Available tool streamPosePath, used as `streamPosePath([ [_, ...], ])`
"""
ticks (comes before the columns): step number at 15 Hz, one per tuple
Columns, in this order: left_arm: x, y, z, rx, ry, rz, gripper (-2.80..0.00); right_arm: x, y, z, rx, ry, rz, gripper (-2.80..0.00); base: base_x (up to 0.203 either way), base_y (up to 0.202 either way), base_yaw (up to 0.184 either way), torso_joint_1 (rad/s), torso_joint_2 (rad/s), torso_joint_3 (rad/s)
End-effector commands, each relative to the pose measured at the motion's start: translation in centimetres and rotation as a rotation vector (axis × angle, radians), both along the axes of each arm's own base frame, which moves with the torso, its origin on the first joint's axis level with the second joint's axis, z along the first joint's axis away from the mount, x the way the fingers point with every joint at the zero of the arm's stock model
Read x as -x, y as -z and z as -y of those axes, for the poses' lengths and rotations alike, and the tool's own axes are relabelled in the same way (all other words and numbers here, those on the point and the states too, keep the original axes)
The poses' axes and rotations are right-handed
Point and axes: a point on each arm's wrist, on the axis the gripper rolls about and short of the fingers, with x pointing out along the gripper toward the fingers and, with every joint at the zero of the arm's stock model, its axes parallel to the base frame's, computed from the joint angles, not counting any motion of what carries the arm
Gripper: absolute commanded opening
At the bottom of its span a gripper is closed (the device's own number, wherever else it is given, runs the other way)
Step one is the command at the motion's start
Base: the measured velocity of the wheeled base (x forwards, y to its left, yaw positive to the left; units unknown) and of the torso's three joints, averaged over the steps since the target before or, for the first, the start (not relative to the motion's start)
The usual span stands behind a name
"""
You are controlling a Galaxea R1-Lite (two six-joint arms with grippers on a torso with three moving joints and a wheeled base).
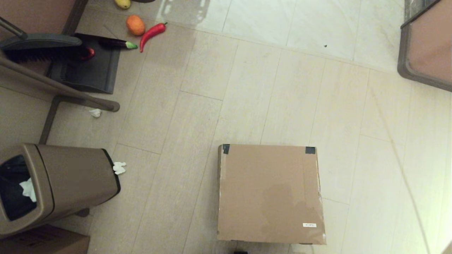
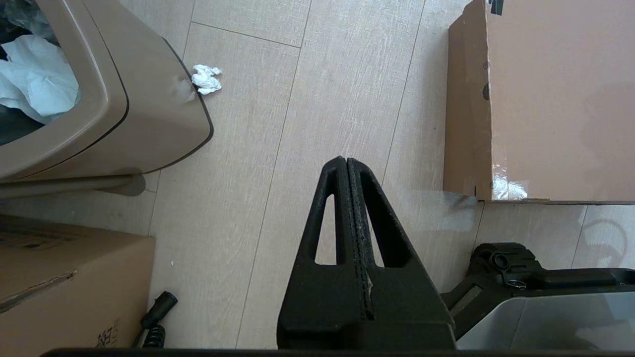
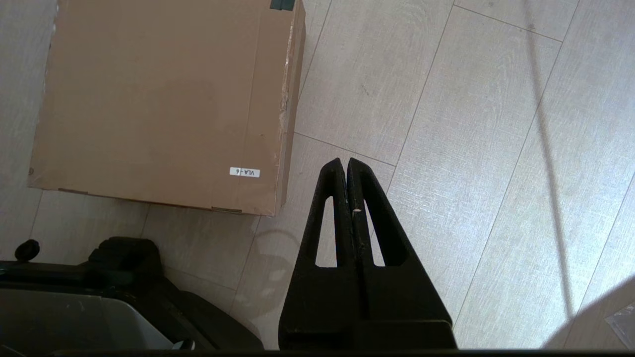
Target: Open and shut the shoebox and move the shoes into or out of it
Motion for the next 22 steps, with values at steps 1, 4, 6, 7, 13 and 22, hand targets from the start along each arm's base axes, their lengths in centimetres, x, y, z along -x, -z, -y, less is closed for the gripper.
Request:
streamPosePath([
  [1,-0.01,0.0,0.0,0.0,0.0,-0.001,-2.8,-0.01,0.0,0.0,0.0,-0.001,-0.001,-2.8,0.0,0.0,0.0,0.0,0.0,0.0],
  [4,-0.01,0.0,0.0,0.0,0.0,-0.002,-2.8,-0.01,0.0,0.0,0.0,-0.002,-0.001,-2.8,0.0,0.0,0.0,0.0,0.0,0.0],
  [6,0.0,0.0,0.0,0.0,0.0,0.0,-2.8,-0.01,0.0,0.0,0.0,-0.002,-0.001,-2.8,0.0,0.0,0.0,0.0,0.0,0.0],
  [7,-0.01,0.0,0.0,0.0,-0.001,-0.002,-2.8,0.0,0.0,0.0,0.0,-0.002,-0.001,-2.8,0.0,0.0,0.0,0.0,0.0,0.0],
  [13,-0.01,0.0,0.0,0.0,-0.001,-0.001,-2.8,0.0,0.0,0.0,0.0,-0.001,0.0,-2.8,0.0,0.0,0.0,0.0,0.0,0.0],
  [22,0.0,-0.01,0.0,0.0,0.0,0.001,-2.8,-0.01,0.0,0.0,0.0,-0.001,-0.001,-2.8,0.0,0.0,0.0,0.0,0.0,0.0],
])
